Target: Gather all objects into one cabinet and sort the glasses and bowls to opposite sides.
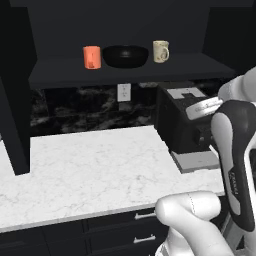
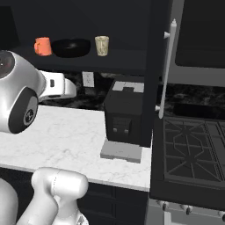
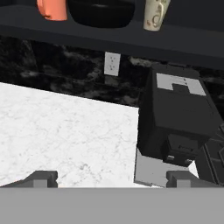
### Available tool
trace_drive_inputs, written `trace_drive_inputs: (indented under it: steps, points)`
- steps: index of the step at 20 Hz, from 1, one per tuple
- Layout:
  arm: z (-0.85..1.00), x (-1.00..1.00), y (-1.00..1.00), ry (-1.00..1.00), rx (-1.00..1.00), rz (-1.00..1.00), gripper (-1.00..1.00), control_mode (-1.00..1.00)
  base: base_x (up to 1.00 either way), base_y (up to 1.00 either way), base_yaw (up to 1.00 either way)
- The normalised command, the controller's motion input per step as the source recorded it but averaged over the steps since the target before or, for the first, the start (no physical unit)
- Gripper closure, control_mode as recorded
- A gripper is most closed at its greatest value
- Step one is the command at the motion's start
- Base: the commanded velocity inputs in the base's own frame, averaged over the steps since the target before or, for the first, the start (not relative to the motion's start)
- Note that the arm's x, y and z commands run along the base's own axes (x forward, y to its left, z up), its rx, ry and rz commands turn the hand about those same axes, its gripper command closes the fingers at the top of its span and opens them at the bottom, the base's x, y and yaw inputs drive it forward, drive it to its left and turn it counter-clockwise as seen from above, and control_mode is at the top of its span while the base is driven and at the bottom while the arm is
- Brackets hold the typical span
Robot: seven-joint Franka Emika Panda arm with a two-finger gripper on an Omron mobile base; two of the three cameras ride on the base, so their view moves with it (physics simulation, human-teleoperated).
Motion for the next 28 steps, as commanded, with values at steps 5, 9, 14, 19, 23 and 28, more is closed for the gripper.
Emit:
trace_drive_inputs:
  steps: [5,9,14,19,23,28]
  points:
    - [0.00,0.00,0.00,0.01,-0.01,-0.01,-1.00,1.00,0.00,0.00,0.00]
    - [0.00,0.00,0.00,0.00,0.00,0.00,-1.00,1.00,-0.43,-0.18,-0.46]
    - [0.00,0.00,0.00,0.00,0.00,0.00,-1.00,1.00,-0.30,0.00,-0.81]
    - [0.00,0.00,0.00,0.00,0.00,0.00,-1.00,1.00,-0.36,0.00,-0.84]
    - [0.00,0.00,0.00,0.00,0.00,0.00,-1.00,1.00,-0.15,-0.25,-0.85]
    - [0.00,0.00,0.00,0.00,0.00,0.00,-1.00,1.00,0.00,-0.58,-0.81]
